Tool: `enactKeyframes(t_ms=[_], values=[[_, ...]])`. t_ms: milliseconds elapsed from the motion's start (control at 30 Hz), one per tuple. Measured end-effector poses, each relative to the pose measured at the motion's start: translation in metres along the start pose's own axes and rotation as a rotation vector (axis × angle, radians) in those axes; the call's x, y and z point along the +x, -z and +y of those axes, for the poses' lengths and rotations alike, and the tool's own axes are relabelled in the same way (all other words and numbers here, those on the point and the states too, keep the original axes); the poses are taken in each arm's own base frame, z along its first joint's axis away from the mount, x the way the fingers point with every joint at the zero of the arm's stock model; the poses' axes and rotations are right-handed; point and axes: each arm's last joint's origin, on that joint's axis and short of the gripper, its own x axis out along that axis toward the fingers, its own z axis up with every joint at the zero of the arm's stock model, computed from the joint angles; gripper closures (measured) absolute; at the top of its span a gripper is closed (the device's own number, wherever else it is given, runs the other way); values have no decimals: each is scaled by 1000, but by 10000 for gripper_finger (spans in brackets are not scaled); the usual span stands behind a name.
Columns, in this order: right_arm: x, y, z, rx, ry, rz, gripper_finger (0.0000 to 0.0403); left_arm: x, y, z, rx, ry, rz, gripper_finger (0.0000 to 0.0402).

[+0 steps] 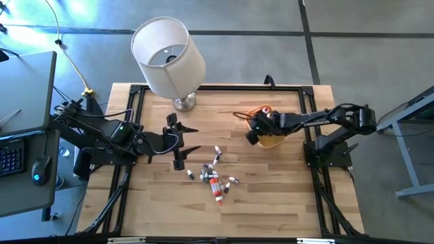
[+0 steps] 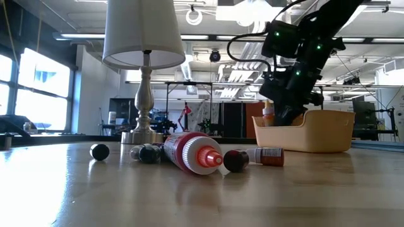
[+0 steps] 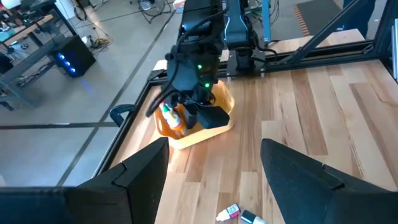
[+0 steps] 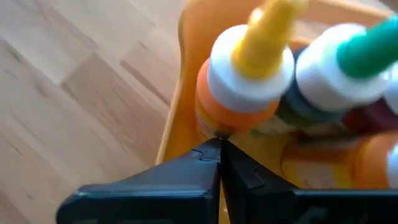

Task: Pick & Place food coloring
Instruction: Put the large yellow food coloring bottle into the yellow bin, then put the large orange food coloring bottle into the yellow bin

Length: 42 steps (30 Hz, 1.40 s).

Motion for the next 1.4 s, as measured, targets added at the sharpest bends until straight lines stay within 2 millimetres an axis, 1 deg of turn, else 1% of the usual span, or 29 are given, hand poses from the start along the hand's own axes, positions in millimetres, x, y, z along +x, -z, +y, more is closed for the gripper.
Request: enactKeyframes(t_ms=[167, 300, 467, 567, 733, 967, 1100, 1233, 1300, 1400], values=[[2, -7, -4, 1, -11, -25, 403, 0, 0, 0, 0, 0, 0, 152], [3, -8, -6, -4, -16, -17, 403, 0, 0, 0, 1, 0, 1, 152], [0, -3, 1, -49, -44, -5, 403, 0, 2, 0, 11, 0, 18, 152], [-2, 4, 6, -79, -59, 31, 403, 0, 2, 0, 7, 0, 18, 152], [-5, 12, 7, -69, -21, 75, 403, 0, 2, 0, 7, 0, 18, 152], [-3, 9, 4, -54, -8, 64, 403, 0, 2, 0, -8, 0, 18, 152], [-3, 7, 5, -80, -16, 38, 403, 0, 2, 0, -8, 0, 18, 152], [-12, 0, 11, -101, -81, -36, 403, 0, 2, 0, -9, -1, 18, 152], [-23, -7, 15, -110, -104, -71, 403, 0, 2, 0, -8, -3, 18, 152], [-46, -17, 23, -114, -146, -123, 403, 0, 2, 0, -13, -3, 18, 152]])
